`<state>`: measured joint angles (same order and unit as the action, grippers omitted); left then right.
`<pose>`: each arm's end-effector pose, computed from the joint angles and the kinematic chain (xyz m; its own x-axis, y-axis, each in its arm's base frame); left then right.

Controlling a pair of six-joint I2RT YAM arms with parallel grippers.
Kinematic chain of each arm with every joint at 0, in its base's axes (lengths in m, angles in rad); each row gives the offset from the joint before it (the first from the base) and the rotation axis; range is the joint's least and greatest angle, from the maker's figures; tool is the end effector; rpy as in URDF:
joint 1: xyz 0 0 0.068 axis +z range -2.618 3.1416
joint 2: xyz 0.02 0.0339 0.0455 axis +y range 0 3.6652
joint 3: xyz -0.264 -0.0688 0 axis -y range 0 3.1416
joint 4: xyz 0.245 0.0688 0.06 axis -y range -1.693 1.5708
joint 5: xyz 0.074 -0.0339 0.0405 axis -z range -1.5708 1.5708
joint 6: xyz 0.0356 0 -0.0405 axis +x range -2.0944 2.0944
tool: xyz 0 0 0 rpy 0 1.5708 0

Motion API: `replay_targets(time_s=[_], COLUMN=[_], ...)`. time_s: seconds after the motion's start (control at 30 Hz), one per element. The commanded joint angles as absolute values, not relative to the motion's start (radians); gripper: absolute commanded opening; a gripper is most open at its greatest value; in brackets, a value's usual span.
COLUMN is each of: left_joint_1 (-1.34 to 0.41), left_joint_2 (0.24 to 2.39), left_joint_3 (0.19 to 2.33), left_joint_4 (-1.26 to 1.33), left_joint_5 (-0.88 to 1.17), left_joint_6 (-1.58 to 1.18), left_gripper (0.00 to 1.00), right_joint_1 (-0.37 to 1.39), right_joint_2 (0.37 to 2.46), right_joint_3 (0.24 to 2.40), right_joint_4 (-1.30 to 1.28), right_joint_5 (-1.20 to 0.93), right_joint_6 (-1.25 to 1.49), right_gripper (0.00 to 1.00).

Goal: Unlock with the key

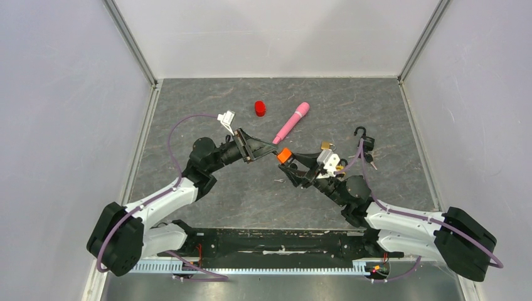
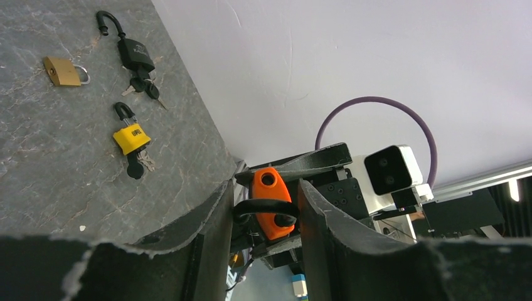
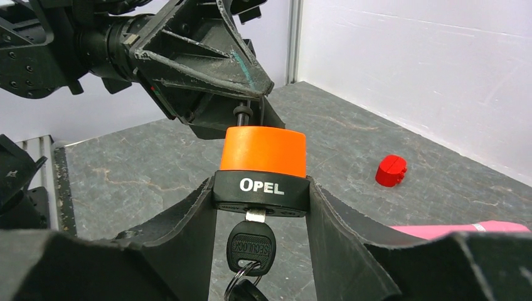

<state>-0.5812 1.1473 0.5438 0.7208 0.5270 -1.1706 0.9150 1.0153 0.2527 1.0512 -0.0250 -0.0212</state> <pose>0.2002 -0.1530 0.2768 -0.7834 -0.4378 -0.4411 0.4376 0.1154 -0.8917 0.1240 0.1626 0.2431 0.1906 0.2130 -0.9583 -0.8031 0.5953 -0.0274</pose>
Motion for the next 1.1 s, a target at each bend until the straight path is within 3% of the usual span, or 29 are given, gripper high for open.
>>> replay_targets(time_s=[0.0, 0.4, 0.73, 0.9, 1.07], left_joint_1=[-0.592, -0.593, -0.598, -0.594, -0.556], left_joint_2=[1.113, 1.143, 1.329, 1.378, 1.326], left_joint_3=[0.559, 0.543, 0.467, 0.431, 0.430], left_joint_4=[0.755, 0.678, 0.847, 0.847, 0.671], left_joint_5=[0.607, 0.572, 0.579, 0.545, 0.509], left_joint_6=[-1.220, -1.222, -1.317, -1.313, -1.229], left_gripper=[0.47, 0.43, 0.42, 0.46, 0.51], right_joint_1=[0.904, 0.903, 0.903, 0.902, 0.892], right_joint_2=[1.011, 1.000, 0.972, 0.952, 0.964], right_joint_3=[0.261, 0.231, 0.170, 0.143, 0.142], right_joint_4=[1.050, 0.950, 0.910, 0.866, 0.815], right_joint_5=[0.044, 0.135, 0.189, 0.250, 0.315], right_joint_6=[-0.095, -0.220, -0.231, -0.261, -0.275], right_gripper=[0.00, 0.00, 0.00, 0.00, 0.00])
